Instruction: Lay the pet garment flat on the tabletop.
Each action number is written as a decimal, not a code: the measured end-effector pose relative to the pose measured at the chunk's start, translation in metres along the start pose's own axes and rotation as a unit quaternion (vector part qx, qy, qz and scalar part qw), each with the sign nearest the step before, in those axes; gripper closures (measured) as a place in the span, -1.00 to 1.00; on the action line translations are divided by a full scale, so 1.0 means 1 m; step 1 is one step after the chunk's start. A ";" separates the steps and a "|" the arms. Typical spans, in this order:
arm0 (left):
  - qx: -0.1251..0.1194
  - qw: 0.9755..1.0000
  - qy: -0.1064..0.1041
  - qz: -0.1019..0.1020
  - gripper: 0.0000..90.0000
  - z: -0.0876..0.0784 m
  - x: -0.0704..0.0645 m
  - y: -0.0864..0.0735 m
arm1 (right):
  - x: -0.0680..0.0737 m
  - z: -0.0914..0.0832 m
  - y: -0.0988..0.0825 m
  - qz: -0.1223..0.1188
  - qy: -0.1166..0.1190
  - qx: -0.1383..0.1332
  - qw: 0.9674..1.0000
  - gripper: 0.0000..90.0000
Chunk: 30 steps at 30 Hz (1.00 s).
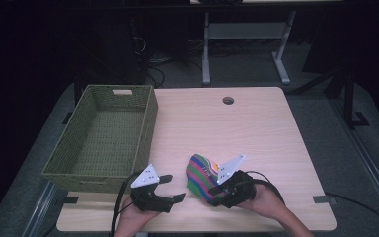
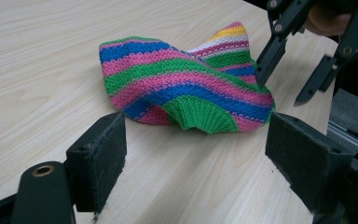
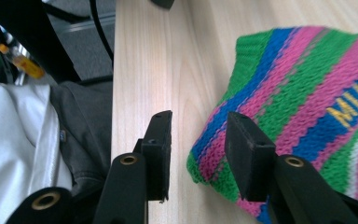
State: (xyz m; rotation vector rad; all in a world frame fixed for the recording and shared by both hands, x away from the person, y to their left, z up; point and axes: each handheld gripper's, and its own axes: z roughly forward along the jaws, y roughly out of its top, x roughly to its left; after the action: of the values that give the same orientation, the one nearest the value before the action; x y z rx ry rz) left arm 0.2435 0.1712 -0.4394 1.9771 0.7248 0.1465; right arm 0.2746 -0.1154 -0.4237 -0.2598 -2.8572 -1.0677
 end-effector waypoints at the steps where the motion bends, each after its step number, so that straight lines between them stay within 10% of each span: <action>1: -0.001 1.000 0.000 -0.001 -0.55 0.000 0.000 0.000 | 0.000 0.002 -0.001 -0.002 -0.002 0.005 1.000 0.32; 12: -0.001 1.000 0.001 -0.001 -0.55 0.000 0.000 0.000 | 0.003 0.023 -0.009 -0.009 -0.031 0.038 0.999 0.11; 23: 0.000 1.000 0.001 0.001 -0.55 0.001 -0.001 0.001 | 0.015 0.030 -0.012 -0.045 -0.106 0.050 0.992 0.45; 30: 0.000 1.000 0.001 0.001 -0.55 0.000 0.000 0.001 | 0.008 0.027 -0.012 -0.027 -0.105 0.052 0.993 0.81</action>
State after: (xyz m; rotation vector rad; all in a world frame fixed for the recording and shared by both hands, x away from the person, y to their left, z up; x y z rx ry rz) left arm 0.2438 0.1708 -0.4390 1.9778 0.7236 0.1503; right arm 0.2639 -0.1055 -0.4505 -0.3056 -3.1117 -0.9477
